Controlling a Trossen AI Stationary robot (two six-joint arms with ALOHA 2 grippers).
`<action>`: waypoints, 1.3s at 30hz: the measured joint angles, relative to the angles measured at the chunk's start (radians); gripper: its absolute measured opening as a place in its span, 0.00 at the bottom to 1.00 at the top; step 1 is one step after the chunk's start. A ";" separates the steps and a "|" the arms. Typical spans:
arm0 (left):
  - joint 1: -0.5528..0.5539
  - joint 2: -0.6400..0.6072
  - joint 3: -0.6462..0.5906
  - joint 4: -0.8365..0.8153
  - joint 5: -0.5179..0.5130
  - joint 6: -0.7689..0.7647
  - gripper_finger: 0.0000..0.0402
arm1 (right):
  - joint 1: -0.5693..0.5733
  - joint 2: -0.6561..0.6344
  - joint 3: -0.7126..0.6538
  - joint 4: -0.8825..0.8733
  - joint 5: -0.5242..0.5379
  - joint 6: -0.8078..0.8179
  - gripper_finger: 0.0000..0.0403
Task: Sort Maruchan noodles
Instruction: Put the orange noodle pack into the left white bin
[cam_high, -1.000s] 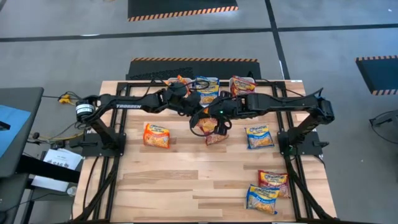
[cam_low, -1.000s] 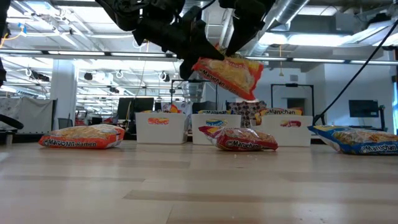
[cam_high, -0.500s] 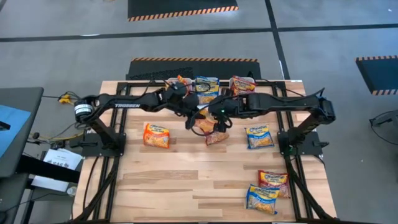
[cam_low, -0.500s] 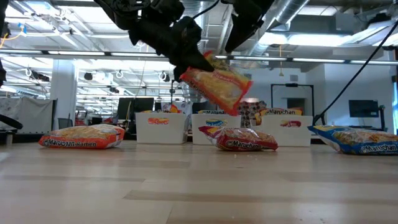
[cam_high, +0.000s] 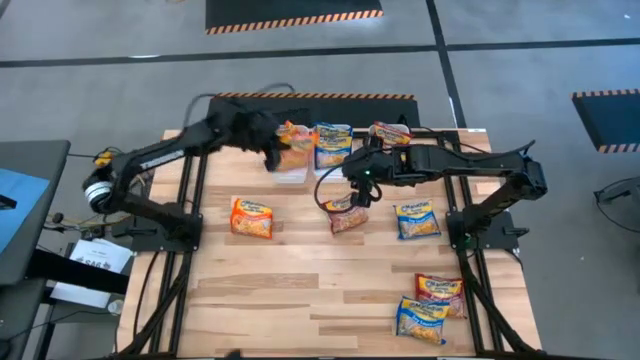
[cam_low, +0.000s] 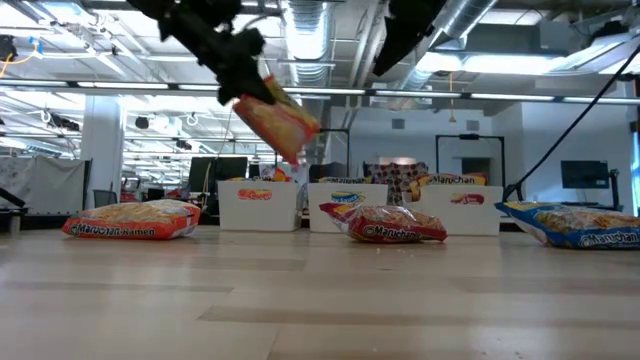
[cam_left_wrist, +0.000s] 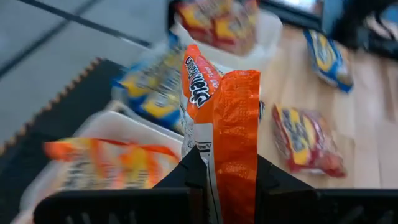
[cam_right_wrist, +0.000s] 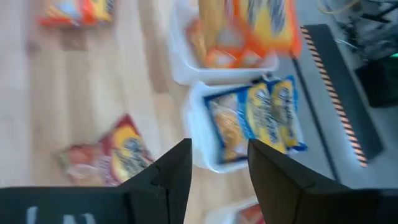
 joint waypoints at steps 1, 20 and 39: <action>0.026 -0.029 -0.009 0.004 0.008 0.000 0.07 | -0.008 0.000 0.000 -0.003 0.013 -0.013 0.44; 0.138 -0.123 -0.668 1.039 0.007 -0.237 0.08 | -0.206 0.001 0.000 -0.006 0.019 0.083 0.42; 0.140 0.211 -0.674 1.242 0.024 -0.319 0.08 | -0.203 0.002 0.000 0.002 0.016 0.131 0.42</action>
